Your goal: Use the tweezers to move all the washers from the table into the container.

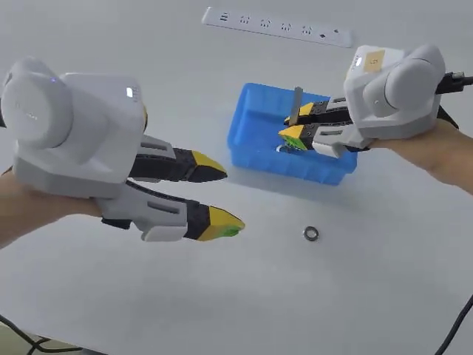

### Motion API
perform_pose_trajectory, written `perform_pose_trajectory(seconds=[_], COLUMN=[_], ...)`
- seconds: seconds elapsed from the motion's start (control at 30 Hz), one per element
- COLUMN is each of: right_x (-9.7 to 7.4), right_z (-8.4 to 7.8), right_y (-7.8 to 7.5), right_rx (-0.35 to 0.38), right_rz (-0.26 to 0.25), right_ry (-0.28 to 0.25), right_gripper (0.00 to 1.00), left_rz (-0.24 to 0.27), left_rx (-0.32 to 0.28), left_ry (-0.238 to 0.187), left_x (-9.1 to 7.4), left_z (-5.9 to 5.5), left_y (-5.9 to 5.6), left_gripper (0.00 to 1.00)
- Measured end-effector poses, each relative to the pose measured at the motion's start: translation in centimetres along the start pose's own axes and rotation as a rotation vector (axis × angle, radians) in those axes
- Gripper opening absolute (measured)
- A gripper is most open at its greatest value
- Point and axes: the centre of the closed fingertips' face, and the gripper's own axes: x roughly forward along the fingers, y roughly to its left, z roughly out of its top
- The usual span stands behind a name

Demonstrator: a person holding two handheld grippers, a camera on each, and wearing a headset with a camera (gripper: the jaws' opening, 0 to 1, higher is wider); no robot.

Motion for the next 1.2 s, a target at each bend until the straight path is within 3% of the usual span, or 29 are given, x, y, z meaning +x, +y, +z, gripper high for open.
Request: perform_pose_trajectory(seconds=[0.7,0.8,0.93,1.03,1.2], right_x=[-2.8,-2.8,-2.7,-2.7,-2.7], right_z=[2.1,1.8,1.4,1.5,1.9], right_y=[-0.5,-0.4,-0.1,0.1,0.1], right_rx=[0.000,0.001,0.003,0.000,-0.007], right_rz=[-0.049,-0.047,-0.037,-0.030,-0.025], right_ry=[-0.046,-0.038,-0.027,-0.029,-0.036], right_gripper=[0.10,0.10,0.10,0.10,0.10], left_rz=[0.042,0.041,0.058,0.056,0.019], left_rx=[0.023,0.028,0.089,0.130,0.169], left_ry=[-0.039,-0.069,-0.098,-0.125,-0.144], left_x=[-1.2,-1.3,-0.7,0.5,2.7], left_z=[1.8,3.2,6.5,9.2,11.9], left_y=[1.0,1.6,4.0,5.3,6.3], left_gripper=[0.44,0.44,0.44,0.44,0.40])
